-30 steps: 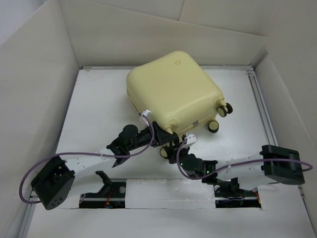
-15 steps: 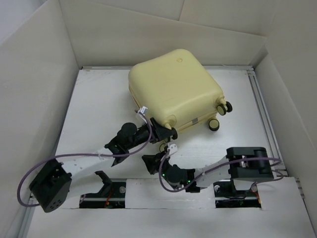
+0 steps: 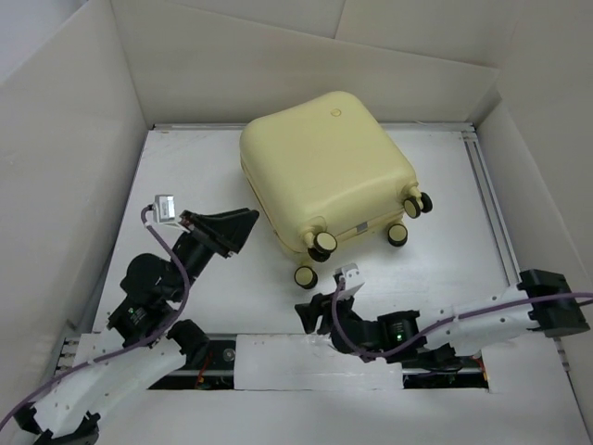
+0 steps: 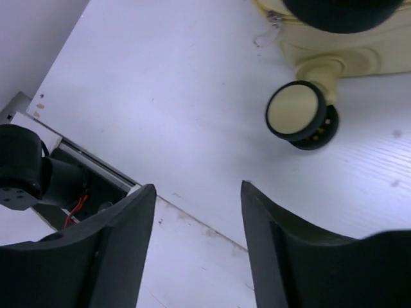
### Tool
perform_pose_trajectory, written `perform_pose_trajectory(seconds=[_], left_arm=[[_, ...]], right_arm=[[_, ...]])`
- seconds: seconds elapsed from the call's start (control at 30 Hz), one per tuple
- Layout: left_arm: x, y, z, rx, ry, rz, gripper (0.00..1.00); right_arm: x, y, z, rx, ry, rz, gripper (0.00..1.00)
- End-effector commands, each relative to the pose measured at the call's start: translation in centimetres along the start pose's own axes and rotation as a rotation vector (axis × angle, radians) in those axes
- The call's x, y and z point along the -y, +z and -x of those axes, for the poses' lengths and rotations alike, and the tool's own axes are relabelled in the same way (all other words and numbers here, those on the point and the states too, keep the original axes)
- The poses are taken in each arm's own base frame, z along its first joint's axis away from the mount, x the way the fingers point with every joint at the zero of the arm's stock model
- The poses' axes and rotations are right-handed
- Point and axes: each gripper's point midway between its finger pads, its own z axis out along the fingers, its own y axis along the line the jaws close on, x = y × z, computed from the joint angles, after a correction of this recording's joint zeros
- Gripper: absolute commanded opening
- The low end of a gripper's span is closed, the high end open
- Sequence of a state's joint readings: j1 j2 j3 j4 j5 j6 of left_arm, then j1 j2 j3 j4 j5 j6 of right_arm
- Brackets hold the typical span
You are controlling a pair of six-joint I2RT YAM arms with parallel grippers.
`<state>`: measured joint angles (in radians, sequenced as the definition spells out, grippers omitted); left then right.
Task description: Pack the luggage
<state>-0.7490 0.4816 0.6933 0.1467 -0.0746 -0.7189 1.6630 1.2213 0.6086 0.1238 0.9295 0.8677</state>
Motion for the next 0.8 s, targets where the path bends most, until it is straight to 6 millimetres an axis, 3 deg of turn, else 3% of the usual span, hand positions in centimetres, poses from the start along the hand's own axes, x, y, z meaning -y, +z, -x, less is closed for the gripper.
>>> perform_pose_trajectory(seconds=[0.0, 0.03, 0.07, 0.2, 0.23, 0.33, 0.47, 0.57, 0.7, 0.73, 0.77], left_arm=[[-6.6, -1.5, -4.4, -0.114, 0.085, 0.198, 0.41], [-7.6, -1.9, -5.7, -0.147, 0.088, 0.214, 0.35], [-9.9, -2.4, -8.5, -0.21, 0.086, 0.247, 0.32], [-11.8, -3.4, -13.0, -0.297, 0.045, 0.194, 0.27], [-11.6, -3.6, -13.8, -0.321, 0.037, 0.158, 0.27], [-11.2, -3.1, -14.4, -0.322, 0.047, 0.1, 0.33], [-11.1, -2.7, -17.2, -0.416, 0.076, 0.082, 0.39], [-11.0, -1.7, -17.3, -0.391, 0.097, 0.102, 0.39], [-11.6, -1.0, -19.3, -0.424, 0.139, 0.157, 0.39], [-12.2, -1.0, -19.7, -0.426, 0.151, 0.186, 0.39], [-12.5, -0.6, -19.4, -0.41, 0.159, 0.211, 0.39]], right_arm=[[1.4, -1.7, 1.6, -0.015, -0.046, -0.058, 0.64], [0.8, -2.0, 2.7, -0.011, -0.028, -0.053, 0.68], [1.7, -2.6, 3.3, -0.016, -0.068, -0.083, 0.7], [2.2, -3.3, 5.1, -0.004, -0.1, -0.123, 0.79], [2.2, -3.4, 5.3, -0.007, -0.108, -0.127, 0.8], [2.3, -3.7, 6.8, 0.029, -0.1, -0.143, 0.83], [3.0, -3.0, 8.8, 0.029, -0.131, -0.169, 0.83], [3.6, -2.1, 10.4, 0.032, -0.148, -0.178, 0.84], [3.1, -1.5, 12.4, 0.051, -0.124, -0.125, 0.84], [2.8, -1.3, 11.9, 0.029, -0.131, -0.096, 0.84], [1.8, -1.4, 12.7, 0.05, -0.105, -0.052, 0.84]])
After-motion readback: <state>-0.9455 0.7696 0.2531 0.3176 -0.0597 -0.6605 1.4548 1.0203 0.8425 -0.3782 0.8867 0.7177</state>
